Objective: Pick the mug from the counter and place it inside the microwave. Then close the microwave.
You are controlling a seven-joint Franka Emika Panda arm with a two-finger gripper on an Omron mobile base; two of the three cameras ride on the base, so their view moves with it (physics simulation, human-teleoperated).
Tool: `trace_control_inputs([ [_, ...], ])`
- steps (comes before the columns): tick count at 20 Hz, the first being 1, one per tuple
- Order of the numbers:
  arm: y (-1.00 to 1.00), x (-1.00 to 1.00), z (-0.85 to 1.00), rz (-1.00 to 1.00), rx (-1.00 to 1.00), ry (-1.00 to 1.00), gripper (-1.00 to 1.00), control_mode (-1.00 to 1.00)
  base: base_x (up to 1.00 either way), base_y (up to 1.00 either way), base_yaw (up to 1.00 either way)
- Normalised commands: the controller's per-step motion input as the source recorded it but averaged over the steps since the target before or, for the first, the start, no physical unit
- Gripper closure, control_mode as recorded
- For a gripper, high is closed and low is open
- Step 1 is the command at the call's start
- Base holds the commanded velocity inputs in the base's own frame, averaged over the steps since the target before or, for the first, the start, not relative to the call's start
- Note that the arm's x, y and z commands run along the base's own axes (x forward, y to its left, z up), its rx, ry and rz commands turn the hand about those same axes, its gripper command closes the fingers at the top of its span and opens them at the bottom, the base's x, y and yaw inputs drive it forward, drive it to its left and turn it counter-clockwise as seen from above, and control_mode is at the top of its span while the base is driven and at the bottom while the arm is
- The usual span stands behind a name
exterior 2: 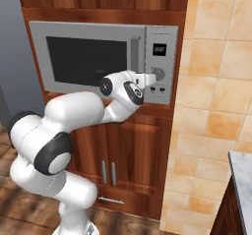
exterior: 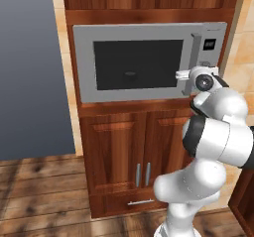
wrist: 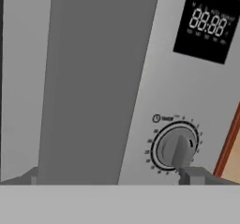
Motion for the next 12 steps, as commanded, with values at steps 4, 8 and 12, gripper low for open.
trace_control_inputs([
  [4, -0.16, 0.36, 0.00, 0.00, -0.05, 0.06, -1.00, -1.00, 0.00, 0.00, 0.00],
  [8, -0.14, 0.42, 0.02, 0.00, -0.05, 0.05, -1.00, -1.00, 0.00, 0.00, 0.00],
  [12, -0.14, 0.46, 0.00, 0.00, -0.04, 0.05, -1.00, -1.00, 0.00, 0.00, 0.00],
])
